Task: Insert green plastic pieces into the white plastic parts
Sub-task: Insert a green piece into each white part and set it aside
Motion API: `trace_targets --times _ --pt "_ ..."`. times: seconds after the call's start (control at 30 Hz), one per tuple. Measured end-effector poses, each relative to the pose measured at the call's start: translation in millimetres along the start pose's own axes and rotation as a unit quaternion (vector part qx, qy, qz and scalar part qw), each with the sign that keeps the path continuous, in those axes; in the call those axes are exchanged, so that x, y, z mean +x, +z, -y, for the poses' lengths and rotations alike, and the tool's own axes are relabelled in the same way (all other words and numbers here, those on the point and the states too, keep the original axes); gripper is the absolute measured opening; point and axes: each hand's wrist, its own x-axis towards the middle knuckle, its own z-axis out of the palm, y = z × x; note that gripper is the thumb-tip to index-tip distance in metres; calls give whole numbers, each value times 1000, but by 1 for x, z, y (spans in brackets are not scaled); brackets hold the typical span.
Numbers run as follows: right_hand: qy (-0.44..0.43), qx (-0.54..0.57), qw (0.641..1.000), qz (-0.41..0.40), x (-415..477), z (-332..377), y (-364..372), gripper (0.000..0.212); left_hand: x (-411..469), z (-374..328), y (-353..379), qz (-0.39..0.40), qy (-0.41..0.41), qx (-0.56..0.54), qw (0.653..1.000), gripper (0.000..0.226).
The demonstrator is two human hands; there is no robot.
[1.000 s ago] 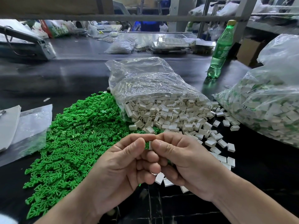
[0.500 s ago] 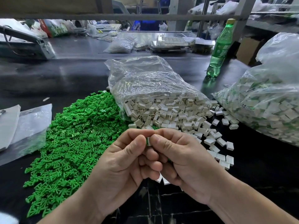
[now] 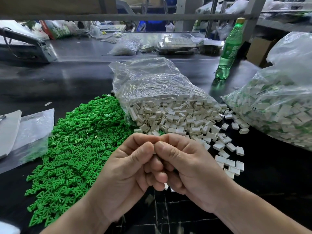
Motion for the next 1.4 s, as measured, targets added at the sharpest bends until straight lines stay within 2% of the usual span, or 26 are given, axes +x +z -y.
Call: trace_targets --times 0.27,0.4,0.57,0.7,0.73,0.77,0.8,0.83,0.87,0.9,0.93,1.0,1.03,1.13,1.23,1.33,1.37,1.4 --pt "10 -44 999 -13 -1 -2 3 26 -2 1 2 -52 23 28 998 30" --pt "2 -35 999 -14 -1 -2 4 20 -1 1 5 -55 22 25 998 32" --pt "7 5 1000 -3 3 -2 2 25 0 0 4 -53 24 40 998 37" --pt "12 33 999 -4 7 -5 -3 22 2 -5 0 -110 50 117 986 22" --pt "14 48 999 3 8 -6 -4 20 2 -7 -2 -134 63 176 973 20" --pt "20 72 997 12 9 -5 -5 15 2 -8 -5 -166 83 270 945 14" --pt "27 110 993 22 10 -5 -7 9 2 -9 -10 -205 111 395 889 11" --pt "38 161 986 28 11 -5 -8 4 2 -10 -16 -229 139 539 799 15" --pt "46 210 976 29 12 -4 -10 7 3 -11 -22 -228 153 669 690 26" --pt "51 245 968 26 13 -4 -12 10 5 -12 -28 -209 138 759 601 39" --pt "55 259 964 17 15 -4 -15 11 8 -12 -32 -188 92 807 552 50" --pt "64 245 967 -6 17 -3 -18 11 15 -9 -40 -162 -11 840 518 58" --pt "73 222 972 -20 18 -2 -19 10 16 -6 -43 -148 -34 850 505 56" --pt "73 95 991 -58 18 -5 -22 3 14 -4 -44 -135 4 863 487 48" --pt "63 55 995 -63 17 -5 -22 3 14 -7 -41 -149 72 864 476 30" --pt "57 43 995 -63 17 -5 -22 4 13 -8 -39 -157 96 856 483 22" --pt "54 39 996 -64 17 -4 -21 4 13 -9 -37 -158 109 846 497 21" --pt "50 34 996 -66 16 -4 -21 4 12 -10 -34 -161 127 826 525 19"
